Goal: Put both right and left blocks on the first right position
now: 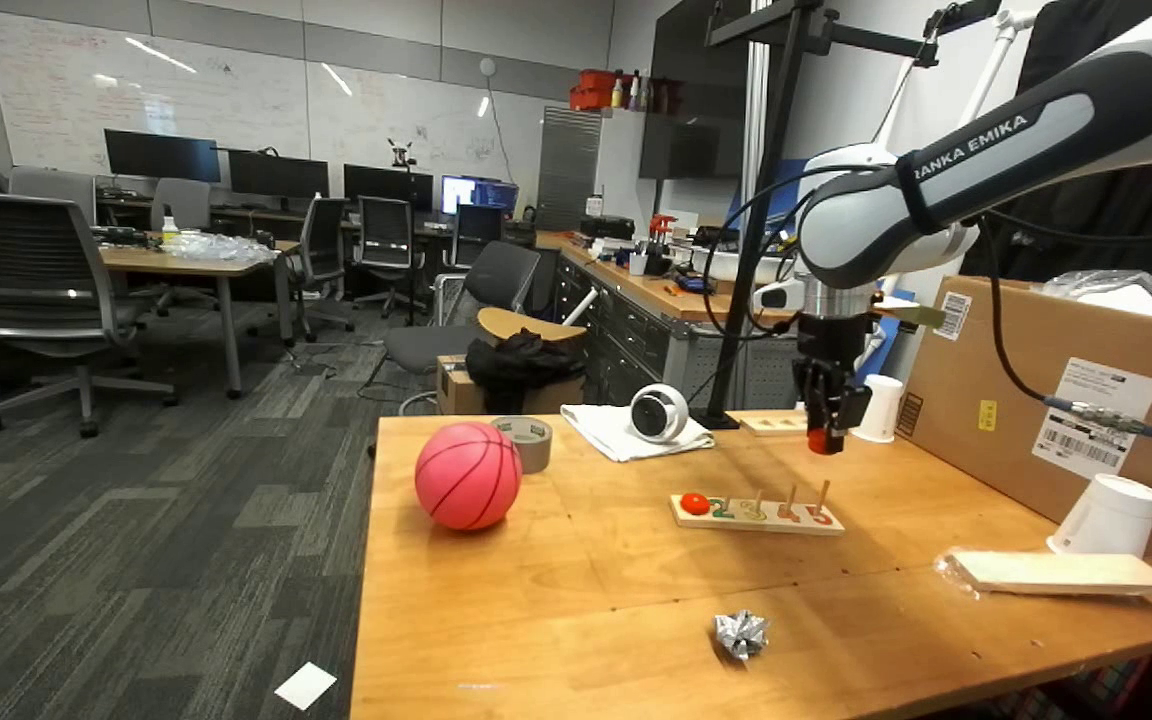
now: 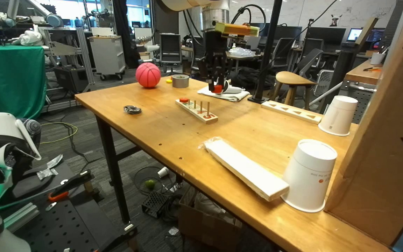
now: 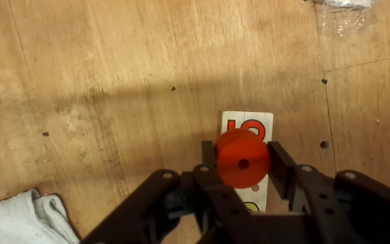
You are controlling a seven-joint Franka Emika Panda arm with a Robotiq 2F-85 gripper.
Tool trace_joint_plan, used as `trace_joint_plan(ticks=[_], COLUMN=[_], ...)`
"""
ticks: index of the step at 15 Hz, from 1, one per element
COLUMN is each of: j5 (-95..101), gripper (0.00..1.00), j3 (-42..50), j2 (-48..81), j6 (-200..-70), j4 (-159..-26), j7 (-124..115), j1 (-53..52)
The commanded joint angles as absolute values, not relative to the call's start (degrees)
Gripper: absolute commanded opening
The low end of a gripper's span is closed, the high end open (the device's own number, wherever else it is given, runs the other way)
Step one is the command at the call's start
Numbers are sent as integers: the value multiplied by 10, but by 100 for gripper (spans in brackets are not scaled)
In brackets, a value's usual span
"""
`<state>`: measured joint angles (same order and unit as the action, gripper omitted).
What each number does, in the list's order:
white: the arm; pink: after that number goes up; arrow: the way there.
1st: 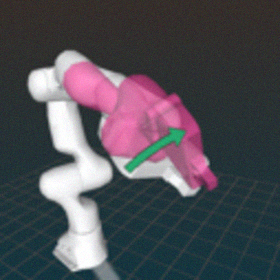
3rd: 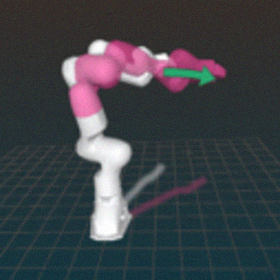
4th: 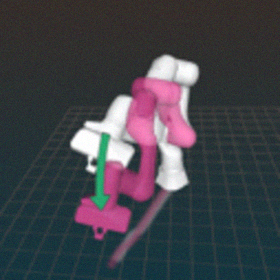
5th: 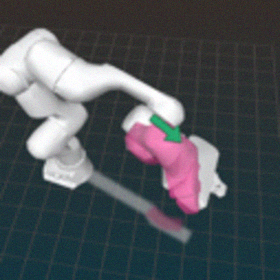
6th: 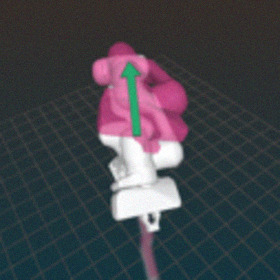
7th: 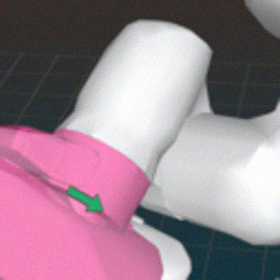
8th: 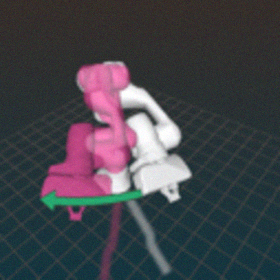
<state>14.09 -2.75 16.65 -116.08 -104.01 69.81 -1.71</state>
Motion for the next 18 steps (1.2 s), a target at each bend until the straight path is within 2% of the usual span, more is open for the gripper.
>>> trace_joint_plan(ticks=[1, 18], j5=[131, 39], gripper=[25, 25], j3=[-31, -35], j2=[157, 119], j6=[-1146, -1227], j4=[-1037, -1106], j7=[697, 742], j1=[-7, 32])
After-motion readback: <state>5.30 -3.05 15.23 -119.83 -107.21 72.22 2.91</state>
